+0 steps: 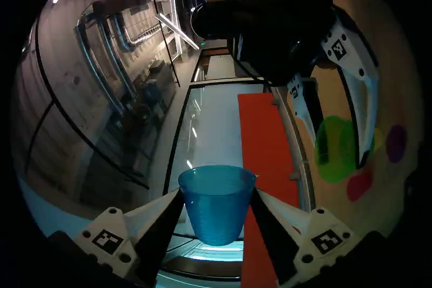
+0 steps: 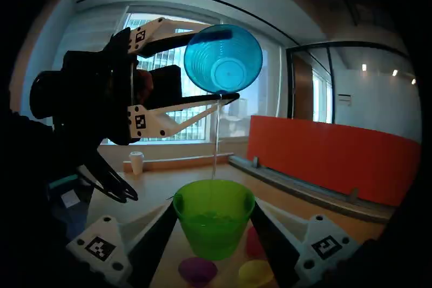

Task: Pour water

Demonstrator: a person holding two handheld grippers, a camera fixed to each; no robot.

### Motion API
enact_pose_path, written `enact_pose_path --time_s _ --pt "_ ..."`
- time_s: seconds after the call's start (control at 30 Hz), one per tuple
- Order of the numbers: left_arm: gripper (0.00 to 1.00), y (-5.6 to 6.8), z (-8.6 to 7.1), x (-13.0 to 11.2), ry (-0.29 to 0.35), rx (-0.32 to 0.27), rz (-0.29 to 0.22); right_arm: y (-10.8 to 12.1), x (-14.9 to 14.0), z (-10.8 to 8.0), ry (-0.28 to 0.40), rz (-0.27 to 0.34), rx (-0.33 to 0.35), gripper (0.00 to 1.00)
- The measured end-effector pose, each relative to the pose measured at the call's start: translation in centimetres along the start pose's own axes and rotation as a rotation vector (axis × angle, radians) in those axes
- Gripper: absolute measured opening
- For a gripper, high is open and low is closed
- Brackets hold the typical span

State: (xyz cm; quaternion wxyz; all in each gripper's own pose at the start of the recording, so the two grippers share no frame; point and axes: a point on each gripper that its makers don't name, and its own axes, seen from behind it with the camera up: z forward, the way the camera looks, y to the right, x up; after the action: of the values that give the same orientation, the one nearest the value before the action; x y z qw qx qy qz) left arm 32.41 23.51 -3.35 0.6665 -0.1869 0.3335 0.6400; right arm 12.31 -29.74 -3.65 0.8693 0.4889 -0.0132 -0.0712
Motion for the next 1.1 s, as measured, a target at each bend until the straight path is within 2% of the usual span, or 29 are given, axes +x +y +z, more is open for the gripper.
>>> enact_pose_path --time_s 0.37,0.7,0.8,0.9,1.1 --pt "0.84 0.2 -0.5 0.3 0.002 0.008 0.007 -0.1 0.1 -0.1 0.002 -0.001 -0.001 0.9" --pt "0.84 -0.7 -0.1 -0.4 0.0 0.01 -0.03 -0.1 0.3 -0.1 0.004 -0.003 -0.003 0.9" --pt "0.84 -0.7 -0.1 -0.9 -0.011 0.008 -0.077 -0.1 0.3 0.0 0.005 -0.003 -0.004 0.9" --pt "0.84 -0.5 -0.1 -1.2 -0.023 0.003 -0.148 -0.1 0.2 0.0 0.004 -0.002 -0.005 0.9" --pt "0.84 -0.2 -0.1 -1.4 -0.016 -0.012 -0.343 -0.1 0.2 0.0 0.007 0.0 -0.007 0.9"
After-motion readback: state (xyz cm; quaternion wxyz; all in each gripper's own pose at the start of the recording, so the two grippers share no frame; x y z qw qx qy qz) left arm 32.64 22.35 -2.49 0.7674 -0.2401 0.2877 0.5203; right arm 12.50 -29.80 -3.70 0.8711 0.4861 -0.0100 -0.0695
